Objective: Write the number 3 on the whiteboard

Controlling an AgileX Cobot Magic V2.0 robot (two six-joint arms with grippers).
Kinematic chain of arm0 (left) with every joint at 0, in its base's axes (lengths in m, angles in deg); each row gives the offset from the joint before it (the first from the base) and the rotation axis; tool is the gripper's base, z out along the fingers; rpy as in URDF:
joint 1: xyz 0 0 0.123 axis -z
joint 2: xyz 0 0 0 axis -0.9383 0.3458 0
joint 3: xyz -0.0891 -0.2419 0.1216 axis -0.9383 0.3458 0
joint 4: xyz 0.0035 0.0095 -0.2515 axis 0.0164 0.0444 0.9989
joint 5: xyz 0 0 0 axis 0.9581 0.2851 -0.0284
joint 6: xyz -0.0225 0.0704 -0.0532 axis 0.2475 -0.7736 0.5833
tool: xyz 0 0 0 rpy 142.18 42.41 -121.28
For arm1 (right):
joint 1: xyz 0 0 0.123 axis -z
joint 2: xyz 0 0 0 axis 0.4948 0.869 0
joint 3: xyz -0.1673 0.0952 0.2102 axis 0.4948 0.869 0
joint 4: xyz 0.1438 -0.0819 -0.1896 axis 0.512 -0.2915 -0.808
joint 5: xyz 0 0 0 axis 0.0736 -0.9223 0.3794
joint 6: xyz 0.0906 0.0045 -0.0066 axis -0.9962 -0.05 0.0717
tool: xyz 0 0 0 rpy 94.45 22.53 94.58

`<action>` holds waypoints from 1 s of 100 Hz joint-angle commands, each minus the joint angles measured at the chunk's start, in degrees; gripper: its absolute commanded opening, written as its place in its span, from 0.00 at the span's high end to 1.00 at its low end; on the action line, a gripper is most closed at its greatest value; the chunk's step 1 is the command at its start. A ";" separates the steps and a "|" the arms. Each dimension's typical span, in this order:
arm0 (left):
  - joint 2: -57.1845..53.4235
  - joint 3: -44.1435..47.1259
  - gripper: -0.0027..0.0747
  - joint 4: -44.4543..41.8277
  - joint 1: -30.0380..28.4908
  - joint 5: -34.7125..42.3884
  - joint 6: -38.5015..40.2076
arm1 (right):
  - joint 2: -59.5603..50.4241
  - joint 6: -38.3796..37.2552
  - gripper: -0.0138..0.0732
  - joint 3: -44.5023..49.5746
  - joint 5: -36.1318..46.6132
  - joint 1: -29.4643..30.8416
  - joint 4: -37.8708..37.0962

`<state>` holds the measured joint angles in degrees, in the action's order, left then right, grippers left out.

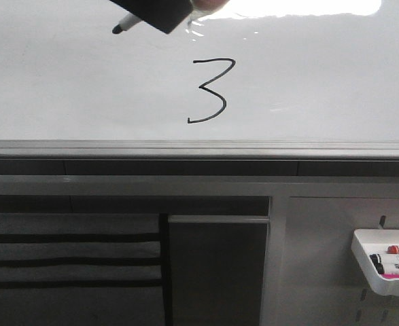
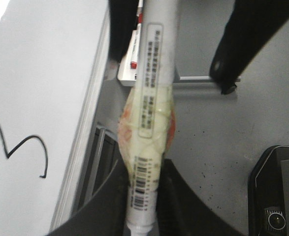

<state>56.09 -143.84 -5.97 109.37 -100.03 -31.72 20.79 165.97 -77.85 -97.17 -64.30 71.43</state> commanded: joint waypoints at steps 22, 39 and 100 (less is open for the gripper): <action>-1.39 3.19 0.99 -5.12 -17.52 16.38 25.09 | -9.30 -13.64 0.46 -1.49 1.62 12.85 0.98; -0.57 12.28 0.99 2.92 -25.21 31.48 27.81 | -9.41 -13.76 0.46 -1.49 -0.50 14.14 0.98; 8.19 15.07 0.98 6.71 -26.02 43.56 27.81 | -8.76 -13.76 0.46 -1.17 -2.01 14.14 1.10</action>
<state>64.84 -127.15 -0.25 83.56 -59.94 -4.52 12.20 152.24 -77.82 -101.80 -50.49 71.31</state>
